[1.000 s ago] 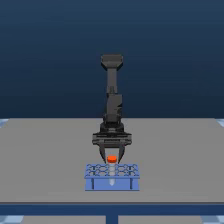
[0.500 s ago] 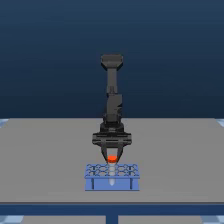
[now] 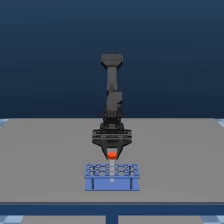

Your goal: Pick up the centrifuge tube on the rack

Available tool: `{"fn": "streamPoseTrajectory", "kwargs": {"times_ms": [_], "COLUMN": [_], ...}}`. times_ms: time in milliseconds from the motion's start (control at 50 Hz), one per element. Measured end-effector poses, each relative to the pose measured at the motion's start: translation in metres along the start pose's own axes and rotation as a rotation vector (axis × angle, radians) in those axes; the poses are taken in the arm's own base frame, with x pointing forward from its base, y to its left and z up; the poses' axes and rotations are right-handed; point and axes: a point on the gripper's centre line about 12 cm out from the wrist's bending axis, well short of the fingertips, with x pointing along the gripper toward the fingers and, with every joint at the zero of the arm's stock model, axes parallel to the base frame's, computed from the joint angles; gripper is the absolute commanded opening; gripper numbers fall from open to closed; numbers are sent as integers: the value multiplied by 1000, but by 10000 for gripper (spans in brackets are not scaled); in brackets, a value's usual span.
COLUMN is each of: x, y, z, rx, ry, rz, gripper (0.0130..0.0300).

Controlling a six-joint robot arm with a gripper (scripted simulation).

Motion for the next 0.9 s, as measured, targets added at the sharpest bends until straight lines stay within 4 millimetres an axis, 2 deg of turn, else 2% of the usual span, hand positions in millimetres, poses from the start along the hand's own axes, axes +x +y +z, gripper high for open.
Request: {"fn": "streamPoseTrajectory", "kwargs": {"times_ms": [400, 900], "x": [-14, -19], "y": [0, 0], "z": [25, 32], "rx": [0, 3], "ry": [-5, 8], "rz": [0, -1], "gripper": [130, 130]}}
